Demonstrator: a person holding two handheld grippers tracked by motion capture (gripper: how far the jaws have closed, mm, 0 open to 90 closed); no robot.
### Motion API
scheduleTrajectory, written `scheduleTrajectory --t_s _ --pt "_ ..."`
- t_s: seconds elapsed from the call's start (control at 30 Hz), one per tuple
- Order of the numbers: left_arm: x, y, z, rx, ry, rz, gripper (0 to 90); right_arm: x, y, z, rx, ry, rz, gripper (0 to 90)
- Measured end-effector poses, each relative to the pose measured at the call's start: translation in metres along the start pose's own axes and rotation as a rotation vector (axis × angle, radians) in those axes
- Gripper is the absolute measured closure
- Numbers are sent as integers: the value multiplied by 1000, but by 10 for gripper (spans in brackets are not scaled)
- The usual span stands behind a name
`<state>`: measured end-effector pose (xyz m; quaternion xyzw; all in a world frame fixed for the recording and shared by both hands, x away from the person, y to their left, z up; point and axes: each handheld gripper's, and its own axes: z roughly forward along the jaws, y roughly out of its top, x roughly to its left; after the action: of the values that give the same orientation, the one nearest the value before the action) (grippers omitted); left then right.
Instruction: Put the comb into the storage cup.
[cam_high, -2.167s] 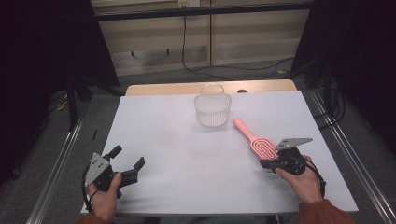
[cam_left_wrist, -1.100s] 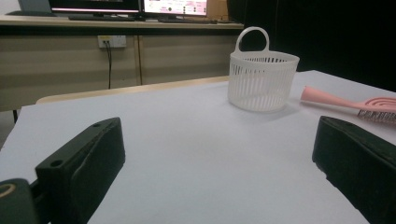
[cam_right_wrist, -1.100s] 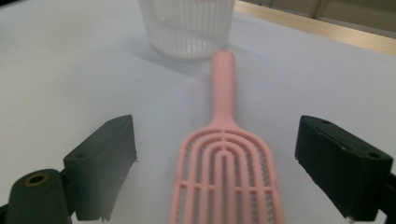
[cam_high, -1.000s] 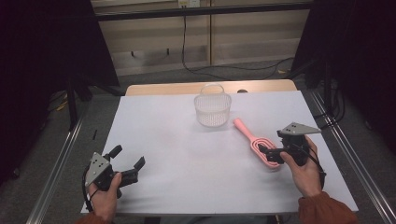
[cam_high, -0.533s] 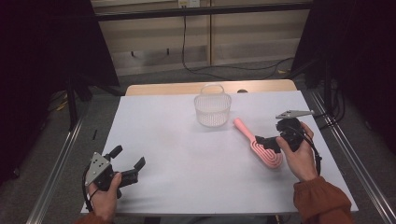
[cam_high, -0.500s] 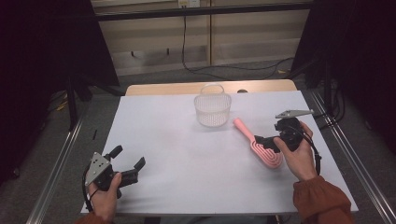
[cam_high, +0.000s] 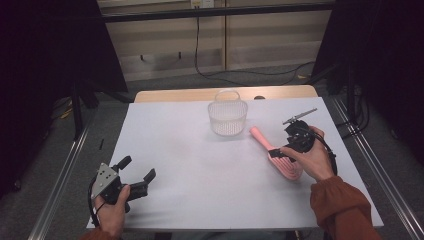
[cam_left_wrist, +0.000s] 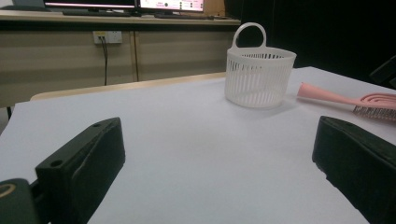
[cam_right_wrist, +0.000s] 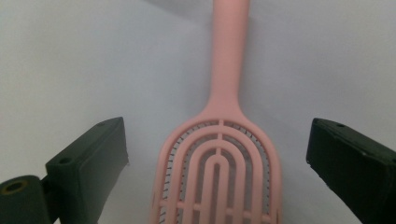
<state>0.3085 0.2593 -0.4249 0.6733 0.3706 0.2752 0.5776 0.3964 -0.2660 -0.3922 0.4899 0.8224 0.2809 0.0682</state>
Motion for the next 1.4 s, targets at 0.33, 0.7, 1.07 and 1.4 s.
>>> scheduleTrajectory --t_s 0.33,0.7,1.07,1.4 --pt "0 0 0 2 0 -1 25 -6 4 5 95 26 19 46" --pt "-1 -1 1 8 0 6 25 -5 3 20 185 31 18 56" --pt "0 -1 1 13 -1 13 25 -3 4 32 259 24 7 55" --pt "0 -1 1 17 0 17 25 0 5 39 296 -9 -4 64"
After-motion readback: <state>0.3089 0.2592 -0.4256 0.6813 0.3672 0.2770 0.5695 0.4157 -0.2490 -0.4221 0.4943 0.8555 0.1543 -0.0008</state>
